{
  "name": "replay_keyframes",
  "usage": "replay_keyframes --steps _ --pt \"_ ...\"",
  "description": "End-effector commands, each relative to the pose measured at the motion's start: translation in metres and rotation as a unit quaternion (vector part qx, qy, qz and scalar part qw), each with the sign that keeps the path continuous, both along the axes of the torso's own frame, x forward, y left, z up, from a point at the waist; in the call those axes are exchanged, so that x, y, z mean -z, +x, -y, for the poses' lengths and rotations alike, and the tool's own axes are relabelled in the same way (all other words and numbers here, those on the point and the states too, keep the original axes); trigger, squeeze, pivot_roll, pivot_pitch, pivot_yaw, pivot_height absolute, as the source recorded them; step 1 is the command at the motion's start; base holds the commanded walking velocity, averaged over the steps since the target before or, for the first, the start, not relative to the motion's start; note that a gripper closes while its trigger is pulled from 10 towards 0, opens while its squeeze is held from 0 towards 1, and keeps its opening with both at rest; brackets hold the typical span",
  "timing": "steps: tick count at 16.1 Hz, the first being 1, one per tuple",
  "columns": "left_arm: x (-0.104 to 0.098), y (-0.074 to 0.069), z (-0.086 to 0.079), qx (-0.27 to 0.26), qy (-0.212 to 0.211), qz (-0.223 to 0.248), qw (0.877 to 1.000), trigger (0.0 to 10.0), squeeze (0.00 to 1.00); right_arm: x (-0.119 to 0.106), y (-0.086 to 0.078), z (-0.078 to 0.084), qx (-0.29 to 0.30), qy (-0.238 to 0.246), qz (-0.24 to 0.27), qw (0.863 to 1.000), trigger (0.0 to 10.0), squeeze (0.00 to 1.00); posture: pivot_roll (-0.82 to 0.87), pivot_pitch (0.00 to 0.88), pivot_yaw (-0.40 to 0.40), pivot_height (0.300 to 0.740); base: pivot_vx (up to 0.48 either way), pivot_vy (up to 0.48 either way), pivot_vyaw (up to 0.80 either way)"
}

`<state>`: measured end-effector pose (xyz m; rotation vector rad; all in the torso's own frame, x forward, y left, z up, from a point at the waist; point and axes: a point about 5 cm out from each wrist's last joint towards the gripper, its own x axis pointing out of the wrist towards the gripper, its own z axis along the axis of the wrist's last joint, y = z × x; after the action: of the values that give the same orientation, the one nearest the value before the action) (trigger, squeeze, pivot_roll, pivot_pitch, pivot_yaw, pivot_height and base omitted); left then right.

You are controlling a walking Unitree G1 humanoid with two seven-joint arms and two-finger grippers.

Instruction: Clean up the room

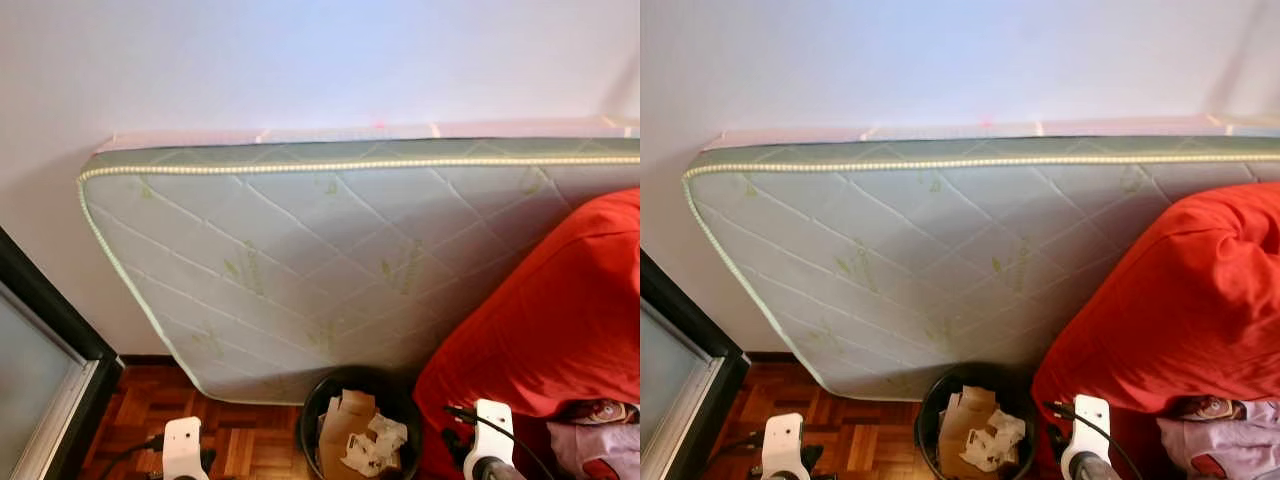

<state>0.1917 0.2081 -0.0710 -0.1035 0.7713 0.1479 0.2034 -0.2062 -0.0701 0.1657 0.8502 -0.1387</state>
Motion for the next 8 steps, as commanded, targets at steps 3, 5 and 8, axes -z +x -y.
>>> replay_keyframes --steps 3,5,8 --pt "0.007 -0.010 0.004 -0.003 -0.001 -0.023 1.000 10.0 0.00 0.007 -0.012 -0.002 0.000 -0.002 -0.019 1.000 10.0 0.00 0.05 0.000 0.019 0.740 0.000 0.000 0.00" --pt "0.008 -0.013 0.005 -0.006 -0.003 -0.023 1.000 10.0 0.00 0.009 -0.016 -0.004 -0.010 -0.003 -0.033 0.999 10.0 0.00 0.05 0.000 0.017 0.740 0.000 0.000 0.00" --pt "0.012 -0.019 0.007 -0.005 -0.003 -0.035 0.999 10.0 0.00 0.010 -0.018 -0.006 -0.013 0.006 -0.029 0.999 10.0 0.00 0.03 0.000 0.021 0.740 0.000 0.000 0.00"
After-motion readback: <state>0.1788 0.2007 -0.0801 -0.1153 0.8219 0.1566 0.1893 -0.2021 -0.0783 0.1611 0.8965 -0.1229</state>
